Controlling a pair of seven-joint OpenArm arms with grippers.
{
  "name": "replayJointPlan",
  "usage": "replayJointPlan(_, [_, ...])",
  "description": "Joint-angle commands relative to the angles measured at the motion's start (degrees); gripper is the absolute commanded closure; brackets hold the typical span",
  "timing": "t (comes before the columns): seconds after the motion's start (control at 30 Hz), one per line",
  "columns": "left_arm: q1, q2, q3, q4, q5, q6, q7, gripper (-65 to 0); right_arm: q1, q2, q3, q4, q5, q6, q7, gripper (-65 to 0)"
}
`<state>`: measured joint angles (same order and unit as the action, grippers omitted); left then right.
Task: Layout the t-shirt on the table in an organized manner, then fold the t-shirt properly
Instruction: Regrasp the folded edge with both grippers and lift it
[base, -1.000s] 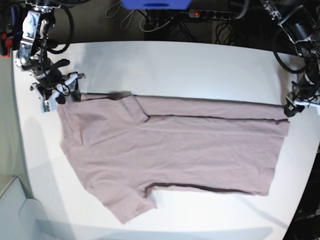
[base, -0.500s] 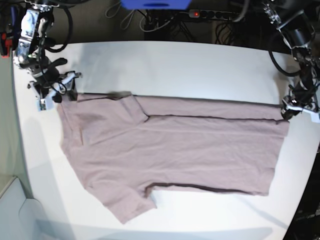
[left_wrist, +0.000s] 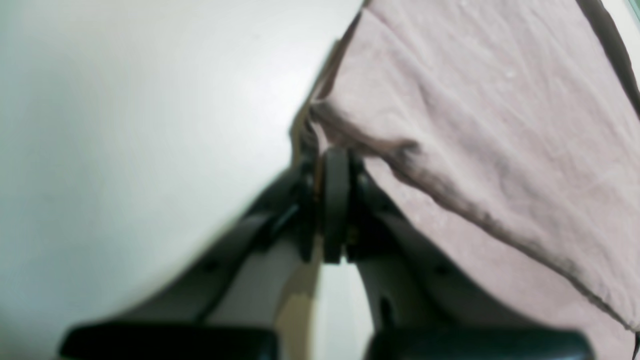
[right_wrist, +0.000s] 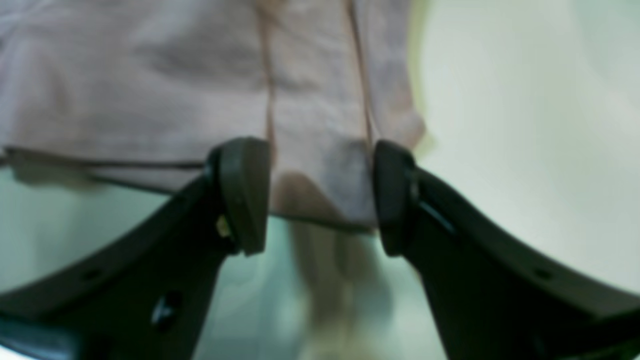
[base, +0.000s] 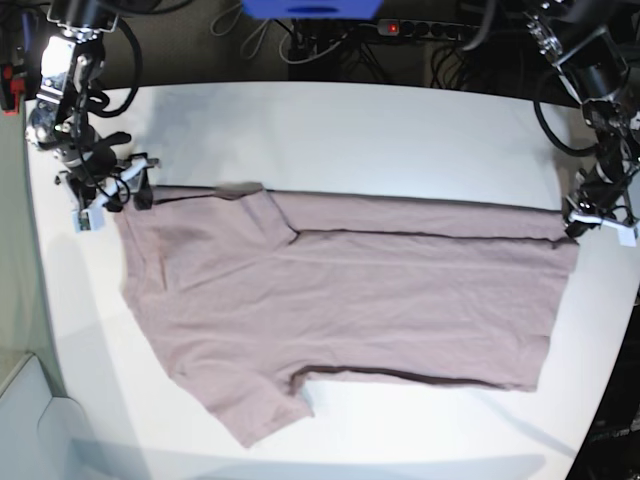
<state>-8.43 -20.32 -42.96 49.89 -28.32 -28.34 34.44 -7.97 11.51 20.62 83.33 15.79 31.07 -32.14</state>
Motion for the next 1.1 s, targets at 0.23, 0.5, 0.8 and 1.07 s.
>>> replayJointPlan(0.23, [-0.06,-1.18,-0.07,1.14,0.58,0.25,1.04,-0.1,-0.34,1.02,0.61,0.41,0.87,0.18,1.24,-8.2])
replayJointPlan(0.5, [0.21,-1.35,-0.42,2.46,0.49,0.16,4.91,-0.1,-0.60,1.11,5.27,0.58,0.87,0.97,1.15,0.0])
replayJointPlan(0.8, [3.11,2.51,-7.19,23.56,0.40,0.16,17.92,-0.1,-2.54,1.11,10.37,13.15,0.87,8.93,0.54,0.0])
replayJointPlan(1.07, [-1.99,3.13,-7.46,30.42,-2.41,0.60,21.61,-0.1,3.35,2.34,7.64,16.93,0.87,8.93,-1.05,0.0])
